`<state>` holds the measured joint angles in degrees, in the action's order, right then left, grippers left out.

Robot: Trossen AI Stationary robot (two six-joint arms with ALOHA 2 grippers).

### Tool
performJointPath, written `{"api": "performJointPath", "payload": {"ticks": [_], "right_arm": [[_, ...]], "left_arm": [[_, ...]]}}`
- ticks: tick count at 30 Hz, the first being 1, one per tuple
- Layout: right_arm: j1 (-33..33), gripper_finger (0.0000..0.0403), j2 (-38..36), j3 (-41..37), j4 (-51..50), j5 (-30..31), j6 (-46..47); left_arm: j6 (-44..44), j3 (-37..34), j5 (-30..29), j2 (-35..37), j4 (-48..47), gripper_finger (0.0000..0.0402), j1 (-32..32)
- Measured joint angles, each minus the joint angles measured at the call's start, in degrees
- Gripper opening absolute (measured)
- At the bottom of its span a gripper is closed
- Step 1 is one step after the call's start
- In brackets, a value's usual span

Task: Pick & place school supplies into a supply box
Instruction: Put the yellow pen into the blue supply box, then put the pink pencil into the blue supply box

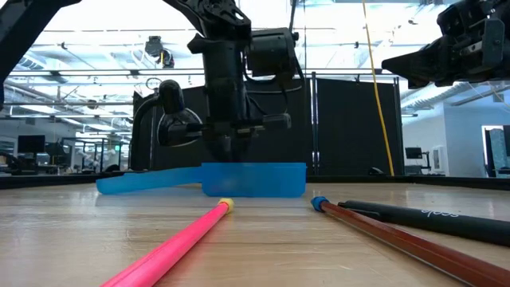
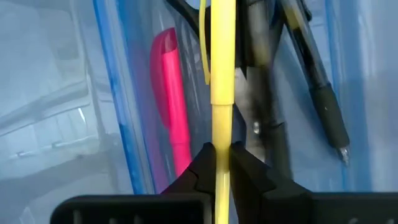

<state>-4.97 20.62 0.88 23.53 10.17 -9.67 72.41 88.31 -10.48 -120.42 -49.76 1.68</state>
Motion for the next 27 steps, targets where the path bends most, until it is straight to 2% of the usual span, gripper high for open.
{"api": "performJointPath", "payload": {"ticks": [10, 14, 21, 27], "right_arm": [[0.00, 0.0000, 0.00, 0.00, -0.20, 0.00, 0.02], [0.00, 0.0000, 0.02, -0.01, -0.20, 0.00, 0.02], [0.00, 0.0000, 0.01, 0.00, -0.25, 0.02, 0.02], [0.00, 0.0000, 0.04, 0.00, -1.22, 0.00, 0.02]], "left_arm": [[-3.26, 0.02, 0.65, 0.17, -0.05, 0.0113, -0.71], [-6.53, 0.03, 1.14, 1.41, -0.22, 0.0134, -0.69], [-9.81, 0.48, -1.89, 10.33, -1.44, 0.0137, -1.91], [-15.74, 0.50, -3.67, 17.64, -3.41, 0.0101, -9.59]]}}
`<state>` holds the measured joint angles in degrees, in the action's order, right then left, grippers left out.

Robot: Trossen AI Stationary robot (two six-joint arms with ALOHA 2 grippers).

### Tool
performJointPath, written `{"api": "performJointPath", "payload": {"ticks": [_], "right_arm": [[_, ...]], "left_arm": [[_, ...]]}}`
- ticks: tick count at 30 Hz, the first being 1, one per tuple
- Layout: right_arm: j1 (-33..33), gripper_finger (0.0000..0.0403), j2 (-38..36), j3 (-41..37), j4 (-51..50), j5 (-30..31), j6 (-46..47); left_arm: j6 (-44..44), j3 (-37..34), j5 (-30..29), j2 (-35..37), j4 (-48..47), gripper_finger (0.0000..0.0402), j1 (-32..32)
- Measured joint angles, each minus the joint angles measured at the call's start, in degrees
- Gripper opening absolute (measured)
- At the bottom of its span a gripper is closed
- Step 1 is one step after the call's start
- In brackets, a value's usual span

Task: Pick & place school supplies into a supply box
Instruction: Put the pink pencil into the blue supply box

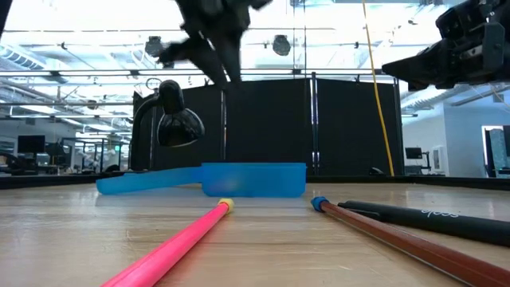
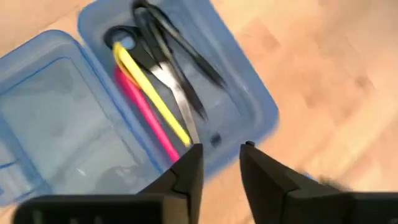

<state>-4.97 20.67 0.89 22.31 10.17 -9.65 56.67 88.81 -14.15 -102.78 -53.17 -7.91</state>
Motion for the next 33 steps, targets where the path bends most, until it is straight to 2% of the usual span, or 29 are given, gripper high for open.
{"api": "performJointPath", "payload": {"ticks": [3, 7, 9, 12, 16, 23, 33], "right_arm": [[0.00, 0.0000, -0.02, -0.02, -1.46, 0.03, -0.01], [0.00, 0.0000, 0.02, -0.02, -1.62, 0.00, 0.23], [0.00, 0.0000, 0.02, 0.00, -1.60, 0.03, 1.53], [0.00, 0.0000, 0.02, -0.01, -1.59, 0.02, 2.81], [0.00, 0.0000, 0.02, -0.02, -1.62, 0.02, 2.99], [0.00, 0.0000, 0.04, -0.01, -1.62, 0.01, 4.36], [0.00, 0.0000, 0.04, -0.01, -2.46, 0.01, 4.39]], "left_arm": [[3.94, -0.06, -5.36, 1.27, -0.93, 0.0069, -6.01], [16.46, -0.08, -10.05, 0.61, -0.95, 0.0014, -13.53], [21.93, -0.08, -12.26, -0.92, -0.93, 0.0007, -17.02], [28.65, -0.10, -11.74, -4.38, -0.27, 0.0004, -20.45], [34.21, -0.10, -8.33, -8.94, 0.87, 0.0008, -21.55], [31.66, -0.15, 0.31, -15.10, 8.52, 0.0050, -19.29], [29.94, -0.15, 5.95, -16.53, 9.24, 0.0185, -15.45]]}}
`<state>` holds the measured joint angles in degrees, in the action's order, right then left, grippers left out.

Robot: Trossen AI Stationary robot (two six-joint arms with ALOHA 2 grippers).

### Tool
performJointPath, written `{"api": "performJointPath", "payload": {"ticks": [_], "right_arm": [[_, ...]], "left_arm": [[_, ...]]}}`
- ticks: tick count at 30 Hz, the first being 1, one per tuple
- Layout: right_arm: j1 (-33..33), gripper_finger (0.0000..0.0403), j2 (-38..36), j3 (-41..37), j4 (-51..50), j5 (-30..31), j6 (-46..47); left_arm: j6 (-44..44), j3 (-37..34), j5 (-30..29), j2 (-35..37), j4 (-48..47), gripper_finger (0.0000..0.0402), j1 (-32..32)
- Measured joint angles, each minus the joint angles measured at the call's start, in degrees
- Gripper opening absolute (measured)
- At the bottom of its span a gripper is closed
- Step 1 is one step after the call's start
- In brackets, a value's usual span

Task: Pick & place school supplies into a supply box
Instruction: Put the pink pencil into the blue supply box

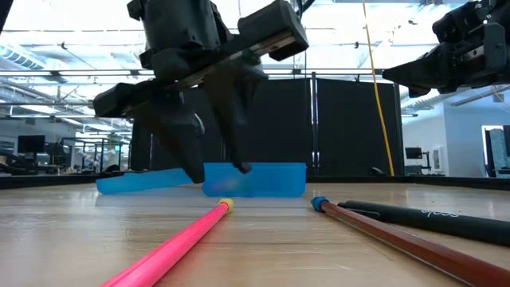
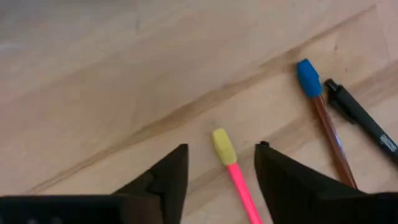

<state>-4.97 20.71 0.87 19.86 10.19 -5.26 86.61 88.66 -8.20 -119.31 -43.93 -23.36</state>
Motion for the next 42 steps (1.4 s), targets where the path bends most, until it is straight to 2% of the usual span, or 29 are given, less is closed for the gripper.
{"api": "performJointPath", "payload": {"ticks": [6, 23, 26, 35, 42], "right_arm": [[0.00, 0.0000, 0.00, 0.01, -0.01, 0.00, -0.19], [0.00, 0.0000, 0.00, 0.00, -0.04, 0.03, -0.35], [0.00, 0.0000, -0.02, 0.01, -0.02, 0.01, -0.31], [0.00, 0.0000, -0.01, 0.01, -0.02, 0.08, -0.13], [0.00, 0.0000, -0.02, 0.00, -0.01, 0.11, -0.13]], "left_arm": [[-0.72, 0.00, 2.03, 0.00, 1.20, 0.0237, 0.46], [-1.37, 0.27, 2.87, -5.17, 4.71, 0.0241, 0.76], [-0.97, 0.20, 2.72, -5.25, 4.62, 0.0227, 0.72], [1.25, 0.20, 2.68, -6.82, 3.13, 0.0140, 0.28], [2.45, 0.22, 2.95, -6.91, 0.83, 0.0113, -0.58]]}}
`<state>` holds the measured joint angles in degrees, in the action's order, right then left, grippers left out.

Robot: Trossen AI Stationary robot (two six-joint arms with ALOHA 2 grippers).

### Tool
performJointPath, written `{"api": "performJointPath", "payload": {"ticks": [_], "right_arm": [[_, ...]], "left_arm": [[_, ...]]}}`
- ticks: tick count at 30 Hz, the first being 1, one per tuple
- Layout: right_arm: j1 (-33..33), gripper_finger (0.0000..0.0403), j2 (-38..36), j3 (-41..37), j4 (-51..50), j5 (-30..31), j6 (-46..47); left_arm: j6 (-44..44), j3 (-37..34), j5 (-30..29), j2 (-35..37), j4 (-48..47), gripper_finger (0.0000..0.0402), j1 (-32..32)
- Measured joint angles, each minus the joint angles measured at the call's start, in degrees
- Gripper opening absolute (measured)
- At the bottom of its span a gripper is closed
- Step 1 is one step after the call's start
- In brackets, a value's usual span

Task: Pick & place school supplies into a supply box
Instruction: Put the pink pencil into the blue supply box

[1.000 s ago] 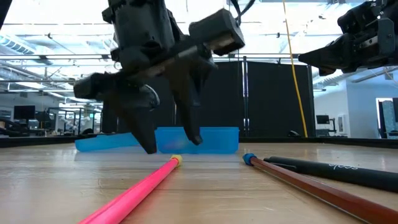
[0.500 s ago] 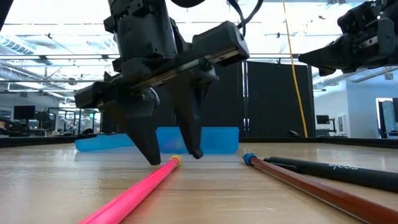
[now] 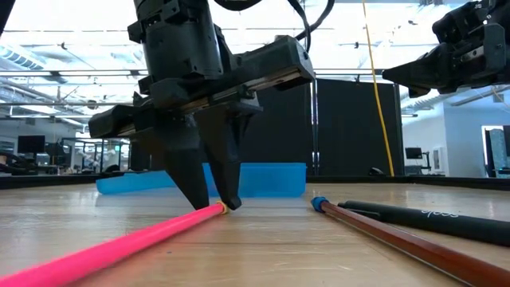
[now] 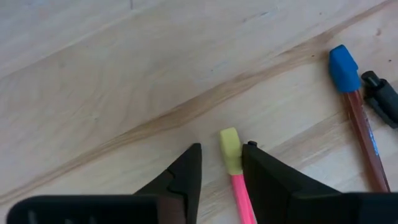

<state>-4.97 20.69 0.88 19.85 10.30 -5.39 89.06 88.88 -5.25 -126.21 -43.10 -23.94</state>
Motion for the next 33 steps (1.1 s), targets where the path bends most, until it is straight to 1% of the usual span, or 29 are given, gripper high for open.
{"api": "performJointPath", "payload": {"ticks": [6, 8, 11, 15, 17, 20, 23, 25, 31, 33], "right_arm": [[0.00, 0.0000, 0.02, 0.01, -0.01, 0.03, 0.00], [0.00, 0.0000, 0.02, 0.01, 0.00, 0.03, 0.02], [0.00, 0.0000, 0.02, 0.00, 0.01, 0.05, 0.02], [0.00, 0.0000, 0.02, 0.00, -0.01, 0.06, 0.02], [0.00, 0.0000, 0.02, -0.01, -0.01, 0.07, 0.02], [0.01, 0.0000, 0.02, 0.01, 0.00, 0.09, 0.02], [0.02, 0.0000, 0.02, 0.01, -0.01, 0.10, 0.02], [0.00, 0.0000, 0.02, -0.01, 0.01, 0.10, 0.02], [0.01, 0.0000, 0.01, -0.01, 0.00, 0.10, 0.02], [0.00, 0.0000, 0.02, 0.00, -0.01, 0.10, 0.02]], "left_arm": [[-0.67, 0.04, 0.36, 0.00, -2.64, 0.0106, -0.33], [-2.94, 0.04, 0.39, 0.00, -2.68, 0.0106, -0.33], [-9.05, -0.05, 0.30, 0.00, -0.98, 0.0106, -0.35], [-13.55, -0.22, -0.33, 0.00, 1.79, 0.0106, -0.31], [-14.75, -0.21, -0.35, 0.00, 1.52, 0.0106, -0.40], [-16.59, -0.09, 0.00, 0.00, -1.98, 0.0106, -0.85], [-17.79, 0.11, -2.03, -0.04, -5.02, 0.0105, -1.23], [-20.27, 0.11, -3.53, -0.09, -6.06, 0.0105, -1.38], [-23.98, 0.09, -5.76, -0.11, -6.03, 0.0104, -0.92], [-24.52, 0.00, -5.62, -0.11, -5.06, 0.0092, -0.66]]}}
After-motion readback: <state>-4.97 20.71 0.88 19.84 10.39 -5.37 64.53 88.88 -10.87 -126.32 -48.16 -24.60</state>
